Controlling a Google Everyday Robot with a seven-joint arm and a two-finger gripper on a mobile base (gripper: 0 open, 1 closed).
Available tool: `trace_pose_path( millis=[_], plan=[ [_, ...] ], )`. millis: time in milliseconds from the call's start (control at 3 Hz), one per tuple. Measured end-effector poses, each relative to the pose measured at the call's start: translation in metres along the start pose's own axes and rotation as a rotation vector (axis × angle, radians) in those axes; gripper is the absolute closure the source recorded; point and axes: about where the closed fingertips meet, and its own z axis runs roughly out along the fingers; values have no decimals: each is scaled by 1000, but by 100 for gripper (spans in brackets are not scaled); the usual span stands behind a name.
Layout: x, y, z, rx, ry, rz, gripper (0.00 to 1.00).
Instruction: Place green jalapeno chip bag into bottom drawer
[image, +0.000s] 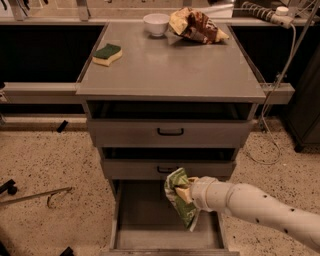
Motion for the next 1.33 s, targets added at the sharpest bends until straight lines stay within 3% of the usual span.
trace_pose_path(
  millis=[333,667,1000,1333],
  plan=[
    [-7,-43,29,106,-171,-31,100],
    [-30,-89,41,231,-351,-69,100],
    [2,-98,54,230,-416,-15,100],
    [90,-64,76,155,-383,145,100]
  ],
)
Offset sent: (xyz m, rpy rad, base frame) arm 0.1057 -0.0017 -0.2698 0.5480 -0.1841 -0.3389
